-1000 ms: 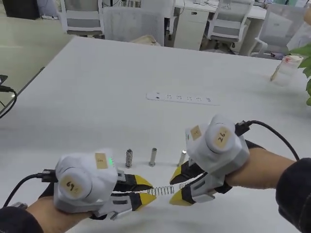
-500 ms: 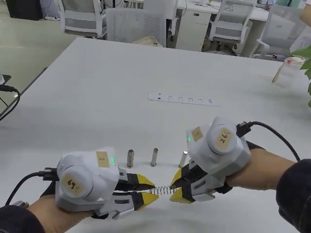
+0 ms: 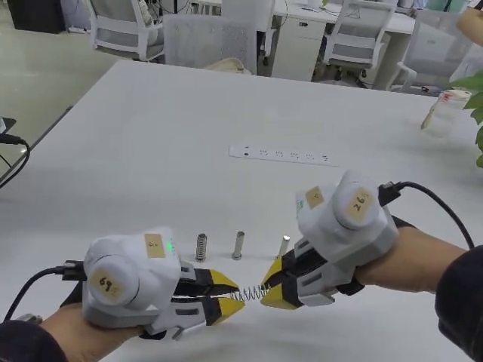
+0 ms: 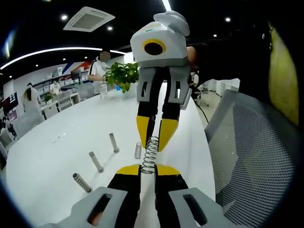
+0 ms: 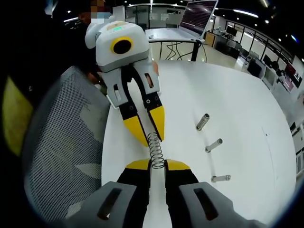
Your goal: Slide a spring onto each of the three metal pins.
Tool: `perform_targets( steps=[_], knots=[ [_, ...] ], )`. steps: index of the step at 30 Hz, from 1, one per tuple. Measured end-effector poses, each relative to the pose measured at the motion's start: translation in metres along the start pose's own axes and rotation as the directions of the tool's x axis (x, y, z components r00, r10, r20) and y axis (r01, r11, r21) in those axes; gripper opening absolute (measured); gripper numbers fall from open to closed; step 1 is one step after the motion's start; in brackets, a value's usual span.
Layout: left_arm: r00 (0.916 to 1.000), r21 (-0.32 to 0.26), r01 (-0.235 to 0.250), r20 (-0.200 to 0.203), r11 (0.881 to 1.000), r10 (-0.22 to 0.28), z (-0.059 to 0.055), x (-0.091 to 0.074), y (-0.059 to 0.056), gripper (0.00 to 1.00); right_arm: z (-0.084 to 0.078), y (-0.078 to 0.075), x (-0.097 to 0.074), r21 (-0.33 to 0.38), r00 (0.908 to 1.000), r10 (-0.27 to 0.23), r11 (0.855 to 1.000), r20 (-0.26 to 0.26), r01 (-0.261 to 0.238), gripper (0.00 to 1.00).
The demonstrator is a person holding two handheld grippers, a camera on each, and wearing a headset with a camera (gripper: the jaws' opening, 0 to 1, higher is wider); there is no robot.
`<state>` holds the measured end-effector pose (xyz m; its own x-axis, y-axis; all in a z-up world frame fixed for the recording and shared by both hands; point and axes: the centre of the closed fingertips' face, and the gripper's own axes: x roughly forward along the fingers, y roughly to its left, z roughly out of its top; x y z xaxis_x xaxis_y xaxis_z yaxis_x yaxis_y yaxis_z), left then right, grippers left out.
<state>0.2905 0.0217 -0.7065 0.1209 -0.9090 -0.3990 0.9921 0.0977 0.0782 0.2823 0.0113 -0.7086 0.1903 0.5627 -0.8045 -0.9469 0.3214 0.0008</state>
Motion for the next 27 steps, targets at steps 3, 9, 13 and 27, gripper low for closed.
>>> perform_targets(
  steps=[3, 9, 13, 27],
  knots=[
    [1.0000, 0.000, -0.001, -0.003, 1.000, 0.001, 0.000, 0.000, 0.000, 0.03, 0.005, 0.001, -0.002, 0.007, 0.9998, 0.006, 1.000, 0.019, -0.006, 0.08],
    [1.0000, -0.002, -0.005, 0.005, 1.000, 0.005, 0.001, -0.001, 0.000, 0.02, 0.013, 0.002, -0.006, 0.014, 0.9989, 0.011, 1.000, 0.045, -0.012, 0.09],
    [1.0000, -0.005, -0.005, 0.007, 1.000, 0.005, 0.001, 0.000, 0.001, 0.02, 0.018, 0.004, -0.007, 0.001, 0.9989, 0.015, 1.000, 0.045, -0.015, 0.08],
    [0.9999, -0.017, -0.002, 0.014, 1.000, 0.002, 0.002, 0.003, -0.002, 0.02, 0.028, 0.008, -0.006, -0.064, 0.9990, 0.022, 0.998, -0.039, -0.024, 0.08]
  ],
)
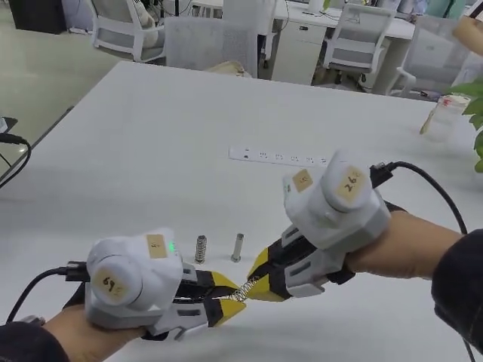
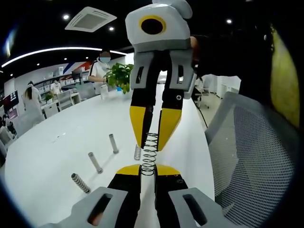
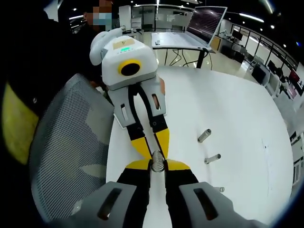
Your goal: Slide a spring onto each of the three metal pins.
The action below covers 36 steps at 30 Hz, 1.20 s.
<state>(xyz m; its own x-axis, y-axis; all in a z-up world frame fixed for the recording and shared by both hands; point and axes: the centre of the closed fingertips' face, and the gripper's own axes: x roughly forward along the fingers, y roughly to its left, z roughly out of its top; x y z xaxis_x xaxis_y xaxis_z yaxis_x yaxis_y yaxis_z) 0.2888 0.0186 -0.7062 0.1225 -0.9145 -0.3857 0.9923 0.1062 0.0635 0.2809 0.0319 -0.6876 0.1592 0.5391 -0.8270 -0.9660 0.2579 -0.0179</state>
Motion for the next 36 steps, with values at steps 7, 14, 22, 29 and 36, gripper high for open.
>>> perform_targets(
  steps=[7, 14, 22, 29, 36],
  knots=[
    [0.9999, -0.009, -0.003, 0.011, 1.000, 0.003, -0.0002, 0.0007, 0.0008, 0.02, 0.0025, -0.0005, 0.0021, -0.037, 0.9974, -0.004, 0.999, -0.072, 0.001, 0.08],
    [0.9994, -0.022, -0.005, 0.034, 1.000, 0.006, 0.0021, 0.0024, 0.0014, 0.02, 0.0055, -0.0026, 0.0013, -0.060, 0.9915, 0.003, 0.998, -0.130, -0.011, 0.08],
    [0.9990, -0.028, -0.007, 0.043, 1.000, 0.008, 0.0036, 0.0032, 0.0012, 0.03, 0.0049, -0.0030, 0.0007, -0.058, 0.9825, 0.017, 0.998, -0.186, -0.028, 0.08],
    [0.9989, -0.030, -0.007, 0.047, 1.000, 0.008, 0.0036, 0.0038, 0.0018, 0.03, 0.0049, -0.0039, -0.0007, -0.055, 0.9792, 0.028, 0.998, -0.201, -0.039, 0.08],
    [0.9987, -0.022, -0.006, 0.050, 1.000, 0.008, 0.0040, 0.0054, 0.0032, 0.03, 0.0066, -0.0051, -0.0008, -0.060, 0.9797, 0.028, 0.997, -0.199, -0.040, 0.08]
  ],
)
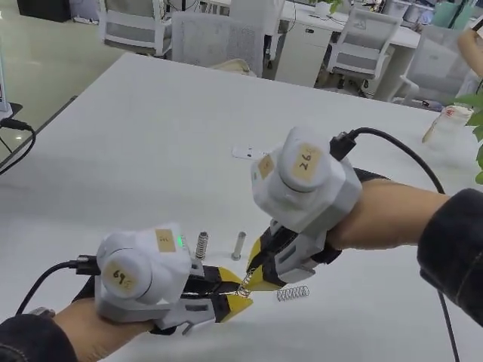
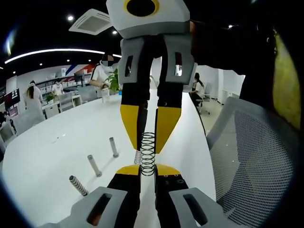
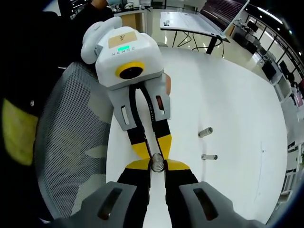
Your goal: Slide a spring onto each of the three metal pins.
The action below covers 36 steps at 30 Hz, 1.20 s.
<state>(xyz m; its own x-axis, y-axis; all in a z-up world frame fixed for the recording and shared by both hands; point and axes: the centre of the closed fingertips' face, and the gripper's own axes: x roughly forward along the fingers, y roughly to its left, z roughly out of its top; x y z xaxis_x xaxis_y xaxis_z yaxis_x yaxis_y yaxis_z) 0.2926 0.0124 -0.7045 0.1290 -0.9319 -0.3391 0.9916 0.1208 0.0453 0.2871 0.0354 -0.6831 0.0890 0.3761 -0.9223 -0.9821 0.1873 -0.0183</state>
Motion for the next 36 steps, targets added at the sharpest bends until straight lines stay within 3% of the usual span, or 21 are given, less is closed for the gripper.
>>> perform_targets(
  steps=[20, 26, 36],
  knots=[
    [0.9999, 0.010, 0.011, -0.009, 1.000, -0.010, -0.001, 0.004, -0.002, 0.03, -0.002, 0.000, 0.001, 0.004, 0.9998, 0.014, 1.000, -0.015, -0.014, 0.08],
    [0.9999, -0.003, 0.005, -0.014, 1.000, -0.005, -0.003, 0.003, 0.000, 0.09, -0.006, -0.002, 0.001, 0.009, 0.9996, 0.014, 1.000, -0.025, -0.013, 0.08],
    [0.9996, -0.032, -0.015, -0.024, 0.999, 0.015, -0.014, -0.002, 0.005, 0.14, -0.012, -0.017, -0.002, 0.033, 0.9997, -0.010, 0.999, -0.022, 0.011, 0.08]
  ],
)
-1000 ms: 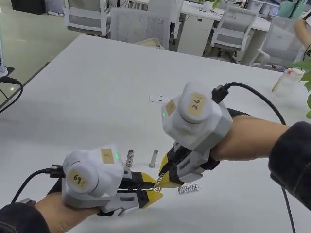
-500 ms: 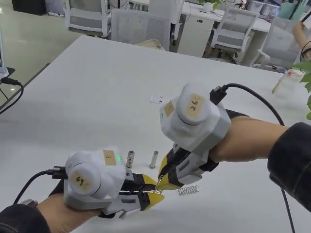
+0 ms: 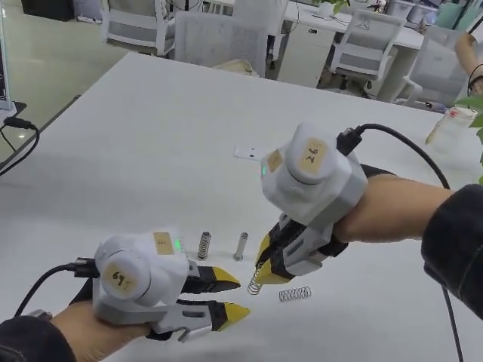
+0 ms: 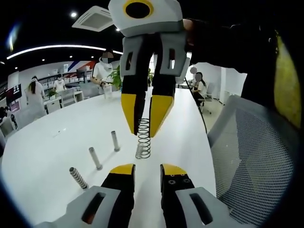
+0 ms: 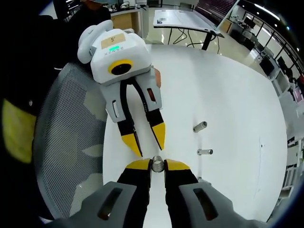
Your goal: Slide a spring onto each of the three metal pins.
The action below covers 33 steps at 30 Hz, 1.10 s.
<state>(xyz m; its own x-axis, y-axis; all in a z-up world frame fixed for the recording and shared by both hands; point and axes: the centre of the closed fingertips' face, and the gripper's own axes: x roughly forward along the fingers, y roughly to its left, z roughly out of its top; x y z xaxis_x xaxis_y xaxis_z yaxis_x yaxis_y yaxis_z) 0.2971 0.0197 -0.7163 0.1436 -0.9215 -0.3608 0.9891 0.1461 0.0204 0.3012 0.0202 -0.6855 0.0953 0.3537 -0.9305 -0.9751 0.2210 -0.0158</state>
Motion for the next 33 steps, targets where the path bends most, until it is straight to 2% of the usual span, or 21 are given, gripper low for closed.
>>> perform_targets(
  steps=[8, 17, 22, 31, 33],
  knots=[
    [0.9996, -0.012, -0.025, -0.013, 1.000, 0.024, -0.008, -0.003, 0.005, 0.24, 0.000, -0.014, -0.005, 0.003, 0.9997, -0.026, 1.000, 0.001, 0.026, 0.08],
    [0.9962, -0.070, -0.081, -0.036, 0.994, 0.079, -0.024, -0.008, 0.015, 0.50, 0.005, -0.029, -0.012, 0.011, 0.9982, -0.056, 0.998, 0.020, 0.056, 0.08],
    [0.9953, -0.100, -0.093, -0.038, 0.991, 0.089, -0.030, -0.012, 0.016, 0.58, 0.008, -0.035, -0.014, 0.013, 0.9974, -0.067, 0.998, 0.027, 0.066, 0.08],
    [0.9924, -0.111, -0.114, -0.058, 0.987, 0.108, -0.038, -0.016, 0.016, 0.76, 0.013, -0.051, -0.017, 0.003, 0.9953, -0.092, 0.996, 0.029, 0.092, 0.08],
    [0.9924, -0.114, -0.114, -0.060, 0.987, 0.107, -0.038, -0.016, 0.016, 0.76, 0.013, -0.055, -0.017, 0.006, 0.9950, -0.094, 0.996, 0.033, 0.094, 0.08]
  ],
)
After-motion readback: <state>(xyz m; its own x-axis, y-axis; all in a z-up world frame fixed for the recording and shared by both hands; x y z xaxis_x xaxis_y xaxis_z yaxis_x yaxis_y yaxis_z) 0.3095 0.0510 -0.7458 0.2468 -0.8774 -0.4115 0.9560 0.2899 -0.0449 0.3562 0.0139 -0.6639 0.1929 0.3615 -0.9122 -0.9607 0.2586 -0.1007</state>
